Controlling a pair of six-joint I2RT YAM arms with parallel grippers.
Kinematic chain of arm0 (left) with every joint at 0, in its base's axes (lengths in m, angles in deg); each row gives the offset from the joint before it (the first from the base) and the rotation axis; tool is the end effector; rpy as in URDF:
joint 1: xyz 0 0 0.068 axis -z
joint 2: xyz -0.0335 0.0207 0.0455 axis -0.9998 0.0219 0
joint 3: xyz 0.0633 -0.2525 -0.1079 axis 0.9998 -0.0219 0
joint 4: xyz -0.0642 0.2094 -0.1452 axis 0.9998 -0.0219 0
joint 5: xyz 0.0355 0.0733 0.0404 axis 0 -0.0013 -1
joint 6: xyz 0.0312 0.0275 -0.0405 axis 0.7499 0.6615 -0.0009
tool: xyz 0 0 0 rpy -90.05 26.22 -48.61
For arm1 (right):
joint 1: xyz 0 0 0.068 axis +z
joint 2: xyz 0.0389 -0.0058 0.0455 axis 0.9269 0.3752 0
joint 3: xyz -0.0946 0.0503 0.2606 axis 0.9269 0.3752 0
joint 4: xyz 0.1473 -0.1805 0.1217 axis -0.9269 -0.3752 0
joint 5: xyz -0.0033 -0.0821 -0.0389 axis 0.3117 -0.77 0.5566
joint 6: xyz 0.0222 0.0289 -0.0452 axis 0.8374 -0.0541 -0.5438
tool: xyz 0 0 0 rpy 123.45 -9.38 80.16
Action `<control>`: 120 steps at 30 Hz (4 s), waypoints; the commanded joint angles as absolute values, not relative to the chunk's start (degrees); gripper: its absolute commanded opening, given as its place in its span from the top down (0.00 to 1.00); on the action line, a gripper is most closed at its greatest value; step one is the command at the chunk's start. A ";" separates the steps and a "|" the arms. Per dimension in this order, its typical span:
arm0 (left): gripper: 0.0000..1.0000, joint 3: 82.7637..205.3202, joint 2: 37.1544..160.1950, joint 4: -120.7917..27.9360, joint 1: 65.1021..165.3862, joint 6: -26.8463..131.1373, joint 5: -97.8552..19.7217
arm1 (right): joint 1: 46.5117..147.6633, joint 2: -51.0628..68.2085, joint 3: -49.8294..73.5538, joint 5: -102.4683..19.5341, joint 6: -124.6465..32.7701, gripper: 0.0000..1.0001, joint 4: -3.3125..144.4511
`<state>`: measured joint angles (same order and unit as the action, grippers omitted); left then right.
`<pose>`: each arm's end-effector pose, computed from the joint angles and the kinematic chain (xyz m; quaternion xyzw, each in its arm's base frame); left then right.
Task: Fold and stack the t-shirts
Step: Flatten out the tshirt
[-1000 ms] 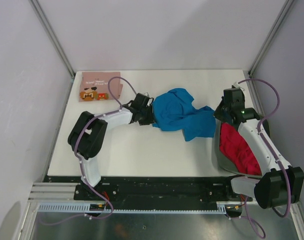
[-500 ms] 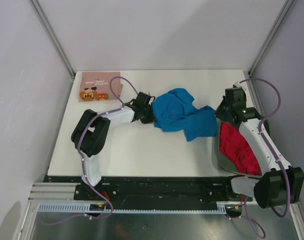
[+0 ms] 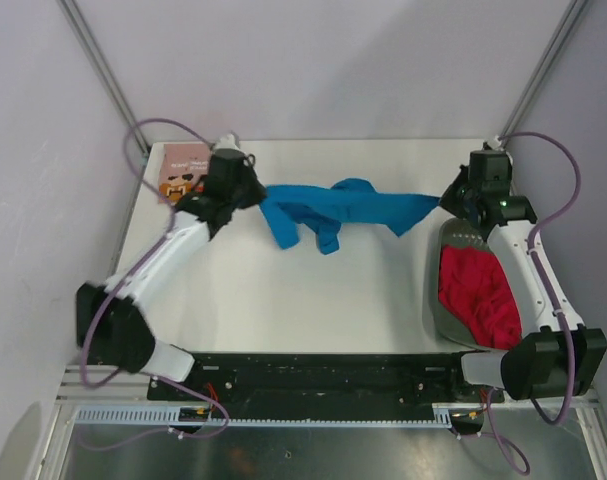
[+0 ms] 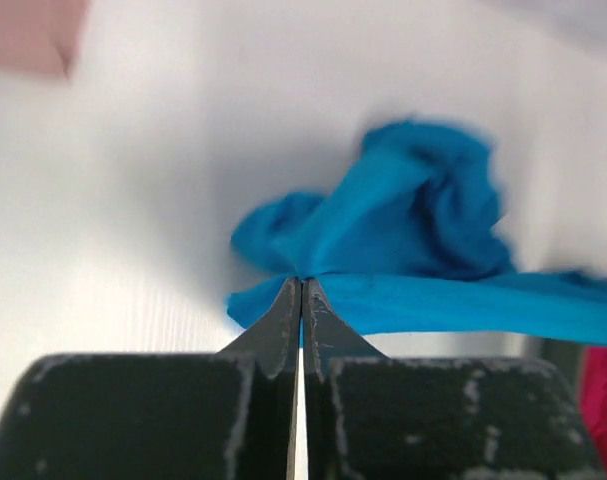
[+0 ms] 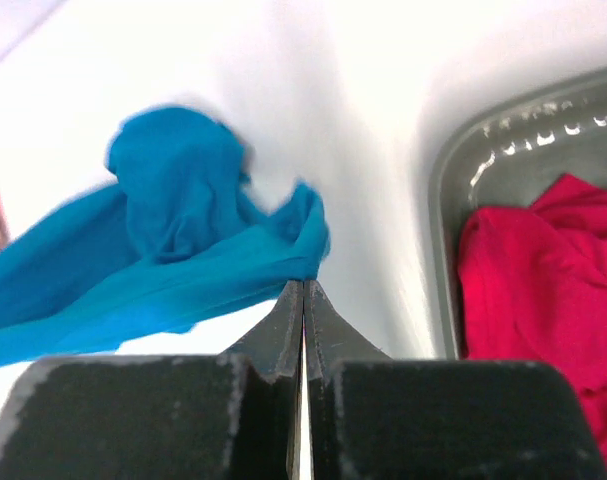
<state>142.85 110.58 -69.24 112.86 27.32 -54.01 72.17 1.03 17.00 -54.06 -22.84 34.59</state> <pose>0.3238 -0.1396 0.3052 -0.1215 0.8857 -0.1793 0.4107 0.2803 0.0170 0.3488 0.2190 0.8773 0.0874 0.4180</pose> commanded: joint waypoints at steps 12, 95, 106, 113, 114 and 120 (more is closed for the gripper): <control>1.00 151.28 82.92 -72.19 111.25 36.85 -71.23 | 69.44 -11.36 1.76 -51.04 -20.27 1.00 38.12; 1.00 141.30 82.73 -78.17 100.51 39.24 -69.76 | 125.71 44.93 -6.89 -76.49 -15.31 0.99 51.71; 1.00 131.97 84.94 -77.35 105.61 33.10 -47.72 | 116.93 20.24 0.89 -91.17 -28.34 1.00 41.74; 0.69 114.35 81.42 -71.57 111.68 21.20 -40.47 | 116.11 12.83 22.65 -86.23 -19.92 1.00 40.29; 0.63 112.14 80.56 -70.60 111.99 20.09 -40.30 | 115.85 12.08 25.98 -84.94 -18.89 1.00 40.96; 0.43 108.27 78.91 -68.95 111.79 17.93 -44.37 | 113.89 9.46 35.73 -78.38 -15.82 1.00 44.03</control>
<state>107.14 80.81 -73.55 111.77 21.29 -42.77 114.90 13.18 34.44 -81.40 -19.63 41.32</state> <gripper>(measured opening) 0.557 0.052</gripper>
